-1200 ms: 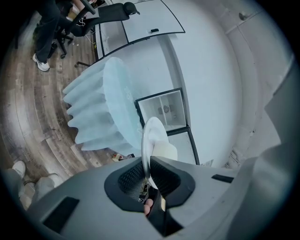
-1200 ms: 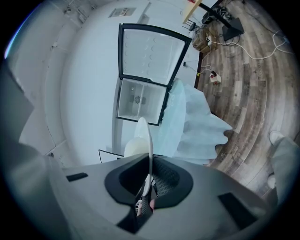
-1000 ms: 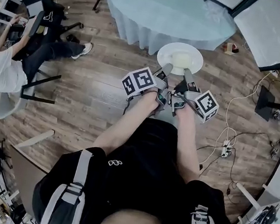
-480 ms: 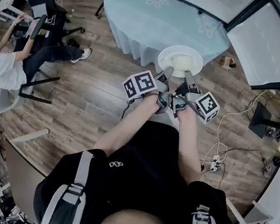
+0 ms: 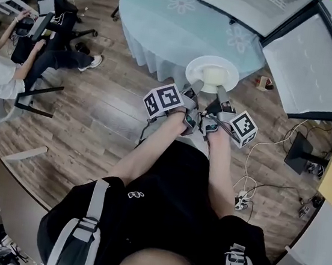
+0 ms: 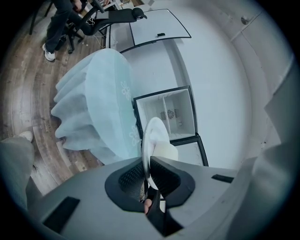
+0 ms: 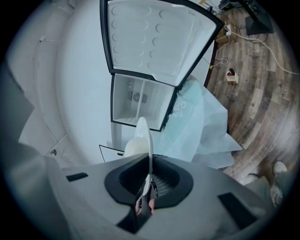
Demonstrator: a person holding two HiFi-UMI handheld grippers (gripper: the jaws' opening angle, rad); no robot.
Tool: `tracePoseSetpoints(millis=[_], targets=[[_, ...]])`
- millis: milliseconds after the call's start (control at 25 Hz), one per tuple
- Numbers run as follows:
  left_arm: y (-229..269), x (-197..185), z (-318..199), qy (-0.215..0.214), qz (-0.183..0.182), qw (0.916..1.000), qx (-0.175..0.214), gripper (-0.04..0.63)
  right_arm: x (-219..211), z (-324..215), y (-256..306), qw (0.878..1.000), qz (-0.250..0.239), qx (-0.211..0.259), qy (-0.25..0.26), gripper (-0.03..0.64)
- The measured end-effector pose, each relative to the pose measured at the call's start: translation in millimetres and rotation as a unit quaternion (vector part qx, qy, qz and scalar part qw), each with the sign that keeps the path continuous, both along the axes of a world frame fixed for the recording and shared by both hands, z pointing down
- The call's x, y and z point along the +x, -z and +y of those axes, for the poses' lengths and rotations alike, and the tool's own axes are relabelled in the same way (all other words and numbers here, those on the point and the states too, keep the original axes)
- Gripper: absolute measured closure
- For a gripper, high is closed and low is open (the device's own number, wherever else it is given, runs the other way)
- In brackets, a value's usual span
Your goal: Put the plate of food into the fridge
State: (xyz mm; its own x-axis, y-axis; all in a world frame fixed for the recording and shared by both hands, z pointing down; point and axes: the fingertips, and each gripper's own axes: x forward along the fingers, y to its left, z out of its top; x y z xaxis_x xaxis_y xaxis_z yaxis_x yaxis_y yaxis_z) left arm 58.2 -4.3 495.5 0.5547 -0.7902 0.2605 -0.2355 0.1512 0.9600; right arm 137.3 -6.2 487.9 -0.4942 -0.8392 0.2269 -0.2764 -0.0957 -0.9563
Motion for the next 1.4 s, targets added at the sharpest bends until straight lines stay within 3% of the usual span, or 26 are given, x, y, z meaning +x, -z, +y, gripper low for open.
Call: tracePoseSetpoints(millis=[320, 520, 880, 1080, 1400], targets=[[-23, 22, -45, -0.039, -0.002, 0.9988, -0.029, 0.571, 22, -39, -25, 0.999, -0.005, -0.031, -0.033, 0.591], [-22, 20, -91, -0.048, -0.009, 0.9984, -0.027, 0.572, 20, -84, -25, 0.999, -0.012, -0.029, -0.043, 0.591], [-25, -14, -172, -0.046, -0.025, 0.9981, -0.032, 0.574, -16, -166, -31, 0.998, -0.034, -0.031, -0.039, 0.59], [-24, -36, -205, -0.039, -0.01, 0.9985, -0.038, 0.575, -38, -197, -26, 0.999, -0.021, -0.031, -0.032, 0.589], [-16, -20, -249, -0.087, 0.017, 0.9959, -0.018, 0.578, -22, -236, -16, 0.997, 0.014, -0.011, -0.071, 0.589]])
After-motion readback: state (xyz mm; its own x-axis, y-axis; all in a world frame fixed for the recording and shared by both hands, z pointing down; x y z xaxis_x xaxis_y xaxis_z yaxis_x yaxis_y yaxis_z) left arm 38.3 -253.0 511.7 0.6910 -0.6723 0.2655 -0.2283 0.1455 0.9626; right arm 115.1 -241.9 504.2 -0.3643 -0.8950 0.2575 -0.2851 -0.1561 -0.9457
